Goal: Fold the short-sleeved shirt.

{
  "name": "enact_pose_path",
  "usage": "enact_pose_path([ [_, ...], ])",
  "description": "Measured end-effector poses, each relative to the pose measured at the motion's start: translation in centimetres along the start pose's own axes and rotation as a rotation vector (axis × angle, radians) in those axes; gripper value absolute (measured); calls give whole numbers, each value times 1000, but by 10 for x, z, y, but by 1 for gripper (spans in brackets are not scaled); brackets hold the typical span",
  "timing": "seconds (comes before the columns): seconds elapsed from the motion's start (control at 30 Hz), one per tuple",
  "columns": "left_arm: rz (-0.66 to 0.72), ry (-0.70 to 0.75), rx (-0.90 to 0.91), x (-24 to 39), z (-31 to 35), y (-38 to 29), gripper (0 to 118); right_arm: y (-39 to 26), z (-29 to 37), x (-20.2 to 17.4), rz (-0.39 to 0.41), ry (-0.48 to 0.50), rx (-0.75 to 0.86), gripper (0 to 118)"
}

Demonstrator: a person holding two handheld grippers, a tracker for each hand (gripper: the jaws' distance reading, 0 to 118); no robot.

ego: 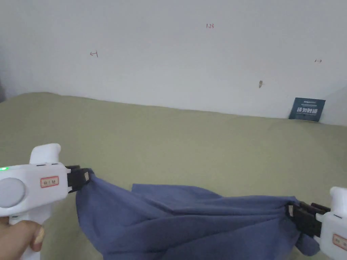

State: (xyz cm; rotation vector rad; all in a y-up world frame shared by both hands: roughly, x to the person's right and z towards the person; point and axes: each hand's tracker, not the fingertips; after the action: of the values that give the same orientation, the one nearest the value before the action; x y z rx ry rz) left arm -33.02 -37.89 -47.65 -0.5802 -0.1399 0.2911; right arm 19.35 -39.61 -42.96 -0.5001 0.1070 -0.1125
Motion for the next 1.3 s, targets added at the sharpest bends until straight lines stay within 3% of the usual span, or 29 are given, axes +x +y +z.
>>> enact_pose_path([
  [0.33, -42, -42, 157, 11, 13, 76, 3, 94, -5, -9, 79, -11, 178, 16],
  [0.93, -126, 46, 317, 3, -13, 225, 3, 247, -62, -34, 119, -44, 384, 16],
  [1.07, -148, 62, 355, 1, -13, 226, 3, 260, -82, -32, 73, -42, 402, 16],
  [1.13, -146, 66, 369, 54, 2, 203, 3, 259, -94, -30, 62, -44, 388, 16],
  [1.3, -136, 55, 343, 46, -8, 164, 3, 221, -112, -26, 66, -51, 337, 16],
])
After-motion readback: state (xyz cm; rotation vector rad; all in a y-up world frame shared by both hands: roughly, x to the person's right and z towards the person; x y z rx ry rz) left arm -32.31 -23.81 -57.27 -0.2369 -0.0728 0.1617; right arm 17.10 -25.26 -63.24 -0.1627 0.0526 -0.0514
